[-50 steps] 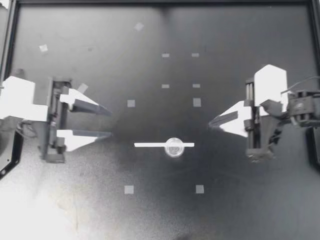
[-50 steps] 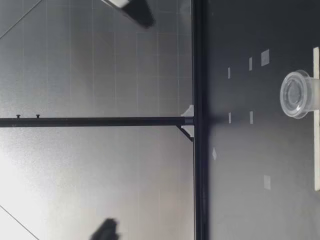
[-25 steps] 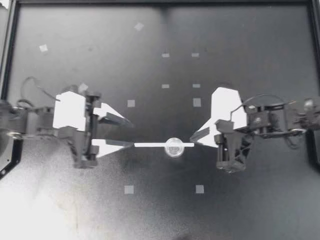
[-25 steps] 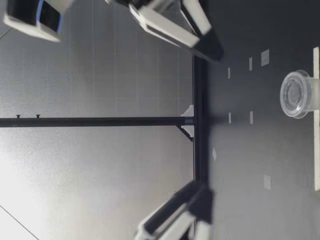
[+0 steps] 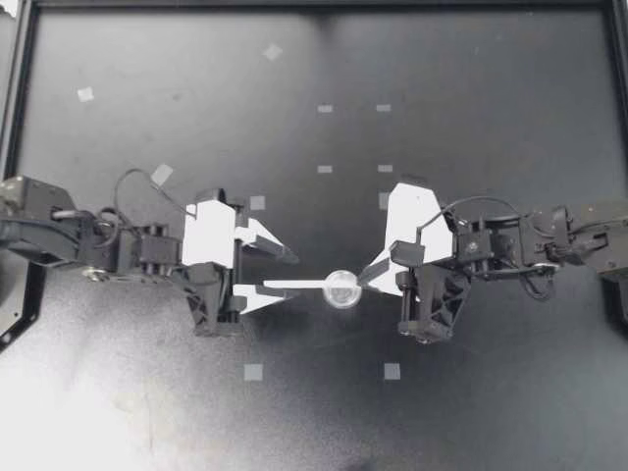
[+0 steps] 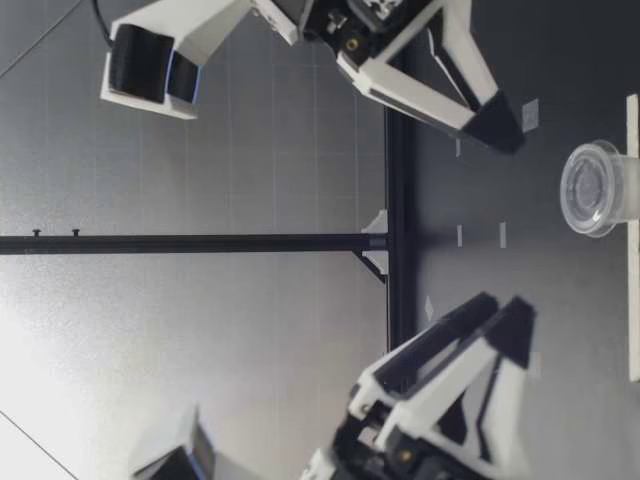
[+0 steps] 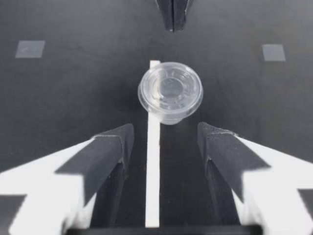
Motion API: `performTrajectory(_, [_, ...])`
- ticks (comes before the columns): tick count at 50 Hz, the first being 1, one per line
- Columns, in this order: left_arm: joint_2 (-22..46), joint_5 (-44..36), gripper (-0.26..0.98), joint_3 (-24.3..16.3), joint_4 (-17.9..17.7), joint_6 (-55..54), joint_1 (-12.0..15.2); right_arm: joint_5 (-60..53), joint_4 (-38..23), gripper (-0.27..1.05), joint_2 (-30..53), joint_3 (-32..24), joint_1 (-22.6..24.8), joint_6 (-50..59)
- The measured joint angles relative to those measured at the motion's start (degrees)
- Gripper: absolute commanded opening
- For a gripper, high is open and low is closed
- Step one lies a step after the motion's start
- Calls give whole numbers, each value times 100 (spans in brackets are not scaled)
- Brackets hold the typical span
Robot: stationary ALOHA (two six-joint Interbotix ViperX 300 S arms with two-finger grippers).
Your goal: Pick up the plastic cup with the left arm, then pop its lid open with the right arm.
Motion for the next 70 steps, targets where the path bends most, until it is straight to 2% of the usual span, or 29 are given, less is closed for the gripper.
performTrajectory(21, [650, 18, 56, -334, 0, -158, -88, -35, -9, -6, 422, -202, 53, 9])
performTrajectory(70, [1406, 0, 57, -914, 0, -79, -97, -44, 0, -6, 492, -141, 53, 193])
